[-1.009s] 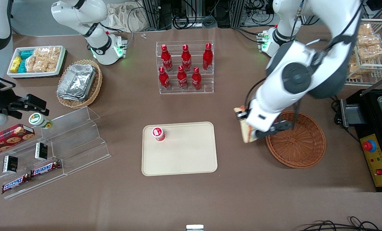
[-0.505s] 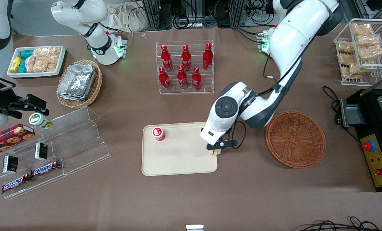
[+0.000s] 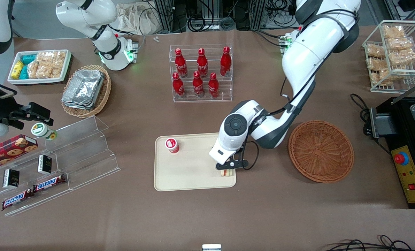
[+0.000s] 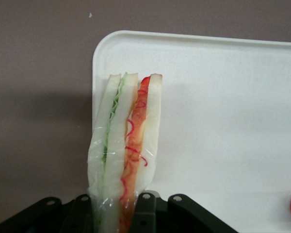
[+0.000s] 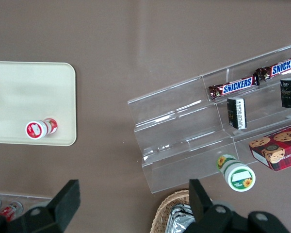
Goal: Place sandwich from basket to tray
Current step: 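Carry the sandwich over to the cream tray with the left gripper, then lower the sandwich onto the tray and open the left gripper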
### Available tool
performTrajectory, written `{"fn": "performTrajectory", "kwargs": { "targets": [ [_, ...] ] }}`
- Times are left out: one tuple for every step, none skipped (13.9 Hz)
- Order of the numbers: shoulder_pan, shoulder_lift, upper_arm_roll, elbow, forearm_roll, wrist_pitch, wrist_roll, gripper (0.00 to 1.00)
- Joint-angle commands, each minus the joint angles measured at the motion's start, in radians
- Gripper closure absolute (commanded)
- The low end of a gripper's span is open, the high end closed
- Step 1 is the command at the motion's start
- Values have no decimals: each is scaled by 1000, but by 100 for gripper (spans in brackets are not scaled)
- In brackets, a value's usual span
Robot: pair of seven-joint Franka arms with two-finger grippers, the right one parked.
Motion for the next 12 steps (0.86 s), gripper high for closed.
{"fn": "performTrajectory", "kwargs": {
  "targets": [
    [-28, 60, 10, 65, 49, 1, -26, 90],
    [-28, 64, 10, 65, 49, 11, -26, 87],
    [-28, 64, 10, 65, 49, 12, -27, 79],
    [-28, 64, 10, 65, 49, 12, -29, 66],
    [-28, 63, 10, 67, 49, 14, -32, 20],
    [-28, 61, 10, 67, 49, 20, -41, 0],
    [-27, 57, 10, 67, 49, 20, -43, 0],
    [-25, 49, 10, 67, 49, 20, -43, 0],
    [-24, 40, 10, 67, 49, 17, -50, 0],
    [-24, 19, 10, 67, 49, 12, -82, 0],
    [-17, -6, 10, 62, 49, 3, -99, 0],
    [-5, -37, 9, 61, 40, -23, -103, 0]
  ]
}}
